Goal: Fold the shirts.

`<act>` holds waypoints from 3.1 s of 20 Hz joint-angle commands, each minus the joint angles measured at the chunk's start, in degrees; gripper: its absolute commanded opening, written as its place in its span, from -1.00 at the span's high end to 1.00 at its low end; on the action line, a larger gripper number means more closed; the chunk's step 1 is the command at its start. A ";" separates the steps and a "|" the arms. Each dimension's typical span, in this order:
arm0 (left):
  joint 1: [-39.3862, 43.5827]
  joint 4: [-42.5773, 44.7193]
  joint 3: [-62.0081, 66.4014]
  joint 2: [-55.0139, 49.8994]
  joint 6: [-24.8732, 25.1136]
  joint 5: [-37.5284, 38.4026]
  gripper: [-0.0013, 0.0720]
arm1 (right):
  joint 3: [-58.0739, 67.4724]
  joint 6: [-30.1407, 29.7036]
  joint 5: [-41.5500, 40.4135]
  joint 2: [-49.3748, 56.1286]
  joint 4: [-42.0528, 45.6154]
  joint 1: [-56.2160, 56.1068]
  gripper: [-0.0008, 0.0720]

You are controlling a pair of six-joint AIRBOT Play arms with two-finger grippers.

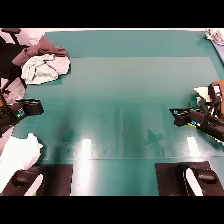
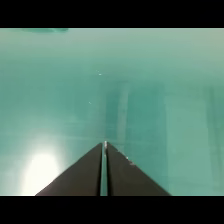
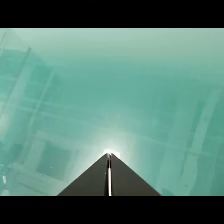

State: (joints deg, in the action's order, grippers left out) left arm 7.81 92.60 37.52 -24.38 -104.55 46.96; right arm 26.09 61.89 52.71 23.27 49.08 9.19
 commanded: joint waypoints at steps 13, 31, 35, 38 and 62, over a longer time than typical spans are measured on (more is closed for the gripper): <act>0.00 0.00 -0.02 0.04 0.02 -0.02 0.80 | 0.00 0.22 -0.07 -0.04 -0.04 -0.02 0.90; 0.00 9.49 28.57 -18.64 -4.50 9.66 0.09 | 22.18 11.78 12.50 16.04 5.40 4.11 0.22; -6.82 17.75 42.80 -33.48 -4.07 16.85 -0.24 | 32.96 11.67 19.19 27.82 -1.07 6.23 0.22; -19.43 2.08 48.19 -44.39 -2.64 18.64 -0.24 | 38.69 11.72 17.57 32.89 -4.76 5.27 0.22; -26.86 -5.27 62.12 -86.95 31.52 -15.10 -0.68 | 39.89 11.15 13.57 45.53 -3.02 -10.19 0.22</act>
State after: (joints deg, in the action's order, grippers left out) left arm -19.03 87.20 99.57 -108.81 -75.05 35.09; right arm 65.93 72.97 66.19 68.71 46.19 -0.71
